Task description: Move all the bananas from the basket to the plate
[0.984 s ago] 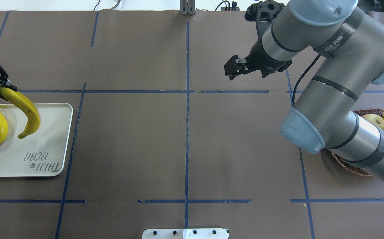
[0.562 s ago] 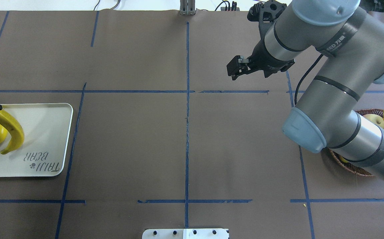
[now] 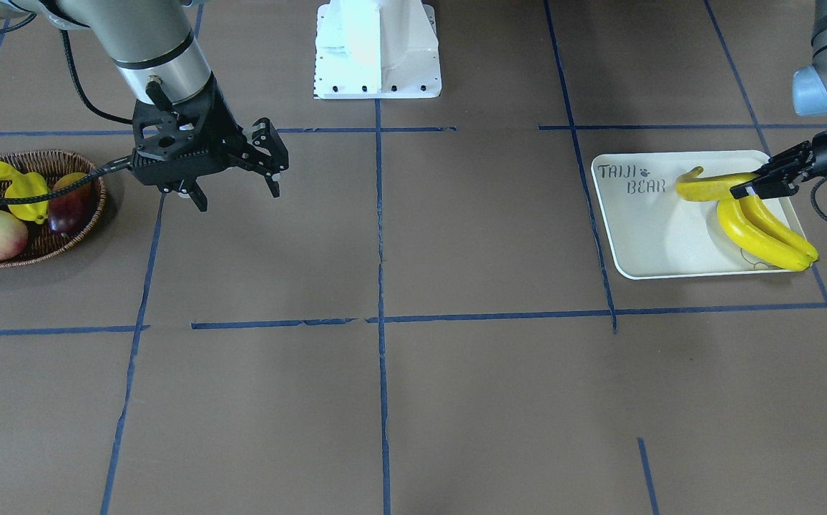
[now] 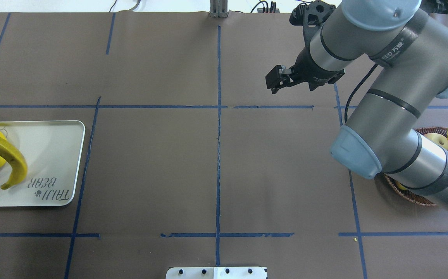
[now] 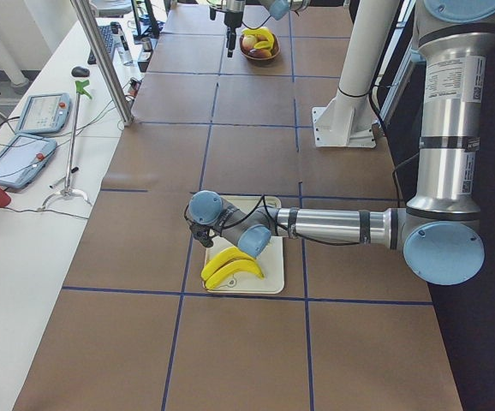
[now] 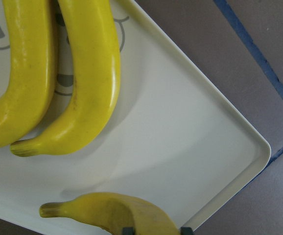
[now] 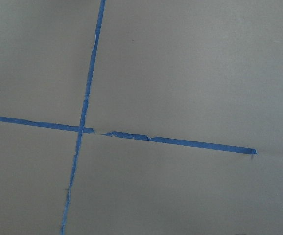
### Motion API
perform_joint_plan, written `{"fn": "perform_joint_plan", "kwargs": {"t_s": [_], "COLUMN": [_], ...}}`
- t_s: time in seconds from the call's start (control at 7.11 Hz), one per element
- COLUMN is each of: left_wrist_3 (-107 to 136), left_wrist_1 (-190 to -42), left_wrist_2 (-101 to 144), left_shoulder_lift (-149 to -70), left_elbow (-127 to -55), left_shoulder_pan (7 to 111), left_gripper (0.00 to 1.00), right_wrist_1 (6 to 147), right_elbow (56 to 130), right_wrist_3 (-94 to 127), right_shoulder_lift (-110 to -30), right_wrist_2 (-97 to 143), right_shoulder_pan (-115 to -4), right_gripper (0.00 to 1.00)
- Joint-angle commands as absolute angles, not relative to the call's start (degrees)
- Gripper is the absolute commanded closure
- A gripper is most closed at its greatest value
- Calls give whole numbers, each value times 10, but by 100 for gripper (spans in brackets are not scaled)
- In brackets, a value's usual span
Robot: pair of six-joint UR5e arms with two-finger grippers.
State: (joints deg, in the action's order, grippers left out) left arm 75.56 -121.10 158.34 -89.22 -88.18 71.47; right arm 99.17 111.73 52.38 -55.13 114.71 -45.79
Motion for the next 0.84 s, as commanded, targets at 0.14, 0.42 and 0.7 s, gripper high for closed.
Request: {"fn": "perform_joint_plan", "kwargs": {"t_s": [0.14, 0.42, 0.7], "left_wrist_3": [759, 759, 758], "left_wrist_1": [-1200, -1203, -1204], "left_wrist_2": [1539, 1537, 1466], "left_shoulder_lift": [-917, -946, -995], "left_elbow": [-878, -889, -937], "left_shoulder_pan": [745, 754, 748], "left_gripper": [0, 0, 0], "right_wrist_1": [991, 991, 991], "right_elbow": [1118, 1122, 1178], "right_wrist_3": [524, 521, 486], "right_shoulder_lift": [-551, -567, -645], "right_wrist_2": [1151, 1160, 1161], "right_shoulder_pan": [-467, -480, -483], "right_gripper": [0, 0, 0]}}
